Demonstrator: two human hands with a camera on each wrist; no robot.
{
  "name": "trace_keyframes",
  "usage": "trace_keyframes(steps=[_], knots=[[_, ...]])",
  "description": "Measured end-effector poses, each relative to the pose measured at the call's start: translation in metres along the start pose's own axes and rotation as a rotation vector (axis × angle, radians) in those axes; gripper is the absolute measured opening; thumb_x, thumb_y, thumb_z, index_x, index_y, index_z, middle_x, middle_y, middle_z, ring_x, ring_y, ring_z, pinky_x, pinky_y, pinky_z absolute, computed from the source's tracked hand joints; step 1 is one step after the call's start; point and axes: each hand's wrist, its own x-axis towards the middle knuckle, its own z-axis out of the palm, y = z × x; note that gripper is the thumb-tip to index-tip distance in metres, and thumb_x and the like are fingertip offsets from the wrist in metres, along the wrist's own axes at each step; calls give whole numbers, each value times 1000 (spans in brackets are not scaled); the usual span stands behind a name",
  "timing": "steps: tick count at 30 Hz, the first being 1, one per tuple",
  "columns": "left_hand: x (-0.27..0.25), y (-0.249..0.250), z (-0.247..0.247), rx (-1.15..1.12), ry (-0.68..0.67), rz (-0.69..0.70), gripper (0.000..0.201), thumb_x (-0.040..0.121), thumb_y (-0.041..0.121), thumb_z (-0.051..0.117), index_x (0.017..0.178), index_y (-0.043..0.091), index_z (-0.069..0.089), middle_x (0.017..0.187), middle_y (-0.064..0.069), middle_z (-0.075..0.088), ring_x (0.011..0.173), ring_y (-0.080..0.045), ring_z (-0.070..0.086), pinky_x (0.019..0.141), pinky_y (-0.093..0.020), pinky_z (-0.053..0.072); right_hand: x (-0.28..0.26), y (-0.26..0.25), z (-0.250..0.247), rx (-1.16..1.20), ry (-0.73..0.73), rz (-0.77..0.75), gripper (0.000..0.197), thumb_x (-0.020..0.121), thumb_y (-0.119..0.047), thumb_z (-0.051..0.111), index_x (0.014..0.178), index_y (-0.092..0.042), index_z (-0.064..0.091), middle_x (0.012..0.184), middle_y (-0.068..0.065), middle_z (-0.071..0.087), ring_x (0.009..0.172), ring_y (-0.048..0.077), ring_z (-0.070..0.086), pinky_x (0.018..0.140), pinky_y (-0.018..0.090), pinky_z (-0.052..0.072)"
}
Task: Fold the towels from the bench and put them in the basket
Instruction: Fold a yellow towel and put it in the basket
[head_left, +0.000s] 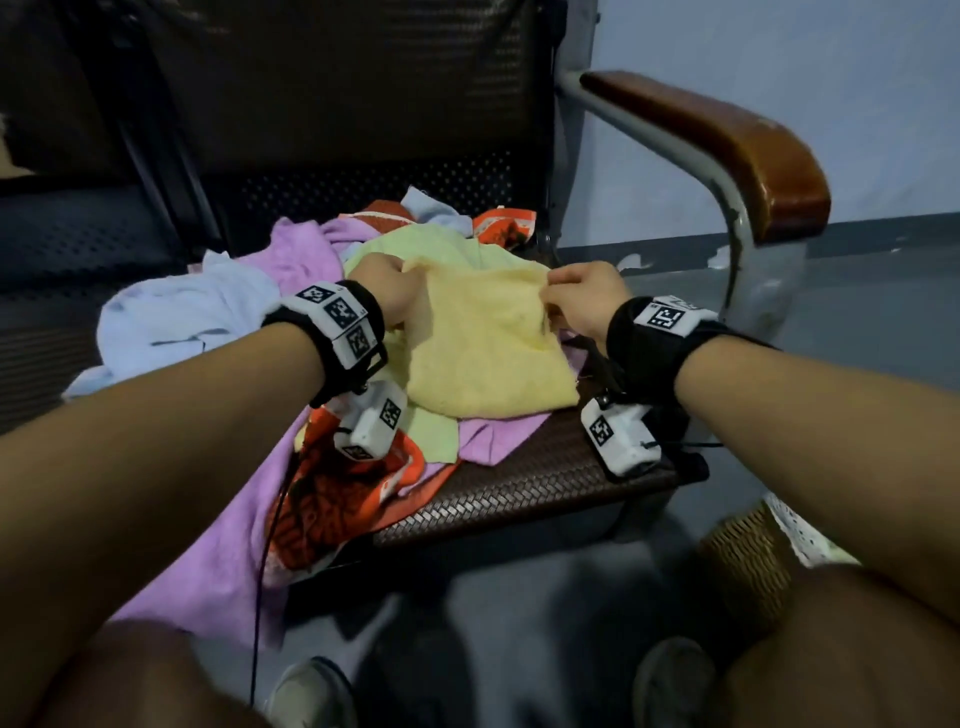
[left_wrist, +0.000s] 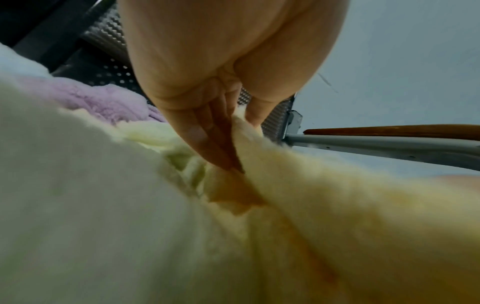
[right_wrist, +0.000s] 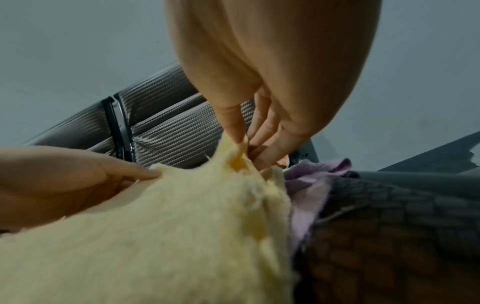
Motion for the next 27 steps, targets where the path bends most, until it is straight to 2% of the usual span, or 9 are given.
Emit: trace_keyframes(steps=[3, 5, 7, 10, 12, 16, 20, 23, 27], knots=[[6, -6, 2, -47, -5, -29, 17, 91, 35, 63, 95, 18, 66, 81, 4, 63, 88, -22, 65, 79, -34, 53, -5, 2, 4, -214, 12, -87, 36, 90, -17, 62, 126, -20, 63, 122, 5, 66, 111, 23, 64, 101, 39, 52], [2, -9, 3, -45, 42, -12, 33, 85, 36, 71, 113, 20, 62, 84, 9, 62, 83, -13, 62, 72, -29, 49, -18, 0, 3, -369, -23, -252, 41, 90, -24, 64, 130, -22, 60, 130, 3, 58, 117, 19, 57, 104, 36, 46], [-9, -9, 2, -33, 74, 65, 32, 81, 33, 75, 108, 20, 62, 86, 7, 65, 79, -12, 62, 68, -28, 48, -34, 0, -2, -436, -174, -403, 36, 89, -30, 66, 125, -25, 64, 128, -1, 60, 114, 14, 58, 104, 34, 46], [-35, -13, 0, -31, -164, 198, 23, 79, 27, 81, 98, 21, 69, 91, 7, 70, 83, -12, 63, 71, -18, 48, -55, 10, -6, -735, -489, -484, 61, 85, -42, 73, 139, -22, 56, 139, -1, 59, 121, 9, 55, 107, 28, 41], [-51, -21, -2, 150, -358, 266, 44, 79, 32, 82, 119, 25, 66, 113, 9, 65, 101, -13, 60, 86, -22, 44, -59, 18, -10, -928, -538, -463, 83, 83, -45, 76, 152, -16, 40, 152, 4, 47, 136, 18, 46, 113, 28, 34], [-63, -36, -4, 432, -359, 304, 77, 76, 37, 83, 144, 29, 47, 121, 9, 50, 109, -15, 52, 91, -25, 40, -57, 16, -17, -934, -444, -439, 47, 92, -35, 65, 134, -15, 59, 131, 8, 64, 123, 28, 57, 104, 36, 43], [-67, -33, -5, 436, -299, 342, 33, 85, 33, 73, 115, 21, 67, 102, 0, 66, 93, -21, 61, 78, -31, 47, -60, 13, -20, -885, -372, -454, 19, 99, -25, 49, 88, -14, 59, 92, 4, 64, 93, 29, 61, 80, 35, 46], [-70, -28, -10, 368, -202, 412, 26, 94, 35, 63, 85, 10, 64, 82, -9, 66, 80, -28, 60, 74, -41, 46, -62, 10, -29, -804, -262, -462, 18, 98, -26, 52, 95, -12, 64, 96, 7, 65, 89, 25, 55, 74, 30, 37], [-75, -19, -9, 109, -150, 359, 31, 99, 43, 55, 87, 15, 64, 87, -3, 67, 86, -26, 63, 80, -45, 51, -63, 6, -38, -505, -92, -407, 16, 95, -34, 57, 95, -20, 64, 97, 4, 68, 91, 23, 60, 74, 30, 40]])
